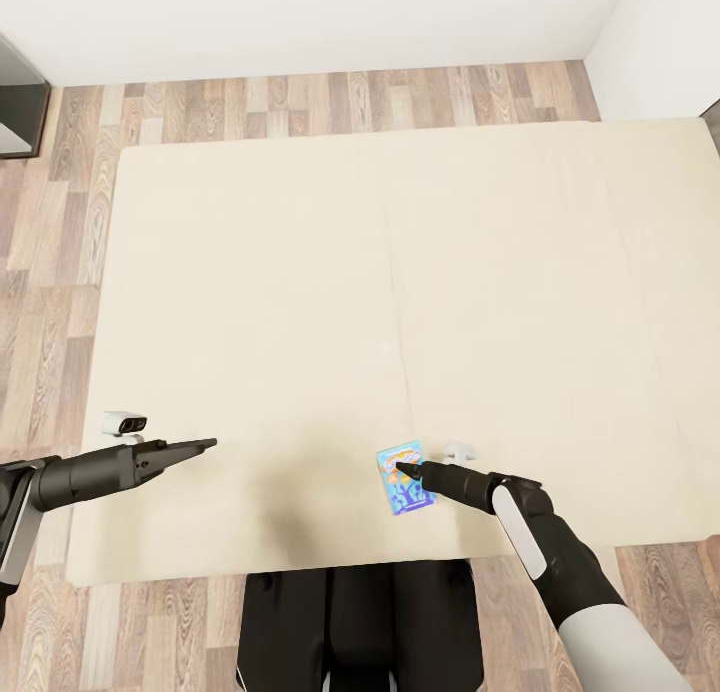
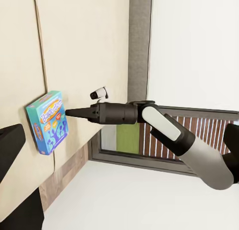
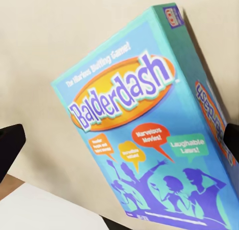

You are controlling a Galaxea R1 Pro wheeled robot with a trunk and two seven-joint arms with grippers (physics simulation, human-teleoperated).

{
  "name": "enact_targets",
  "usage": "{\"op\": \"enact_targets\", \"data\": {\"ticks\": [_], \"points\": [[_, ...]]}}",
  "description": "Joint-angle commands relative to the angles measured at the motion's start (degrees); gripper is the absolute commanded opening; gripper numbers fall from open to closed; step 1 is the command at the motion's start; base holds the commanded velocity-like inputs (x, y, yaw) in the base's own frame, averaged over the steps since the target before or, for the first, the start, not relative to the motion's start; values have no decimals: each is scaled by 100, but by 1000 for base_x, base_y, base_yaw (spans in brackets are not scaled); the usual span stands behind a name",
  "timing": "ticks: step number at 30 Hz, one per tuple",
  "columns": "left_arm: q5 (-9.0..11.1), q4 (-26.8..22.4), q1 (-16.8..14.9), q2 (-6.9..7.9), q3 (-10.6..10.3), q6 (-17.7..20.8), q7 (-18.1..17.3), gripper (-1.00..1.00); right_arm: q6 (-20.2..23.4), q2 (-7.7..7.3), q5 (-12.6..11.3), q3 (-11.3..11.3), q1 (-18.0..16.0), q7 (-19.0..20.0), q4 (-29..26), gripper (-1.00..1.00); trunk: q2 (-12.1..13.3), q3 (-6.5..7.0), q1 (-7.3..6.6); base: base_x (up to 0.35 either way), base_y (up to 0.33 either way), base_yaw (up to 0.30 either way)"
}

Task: Put all the toys in the child's room - the three board games (two on the bed and one on the table), the two jigsaw puzzles on the table, and the tennis ball on the table - inside the toy box on the table in the child's room.

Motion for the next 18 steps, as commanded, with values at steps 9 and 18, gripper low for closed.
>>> {"op": "enact_targets", "data": {"ticks": [9,18], "points": [[-5,-1,-4,3,0,61,-24,100,23,0,-10,6,-2,4,-5,100,-9,-6,3,0,44,0],[-5,-1,-2,3,0,61,-24,100,23,-4,-10,6,-2,8,-5,100,-9,-6,3,-9,9,0]]}}
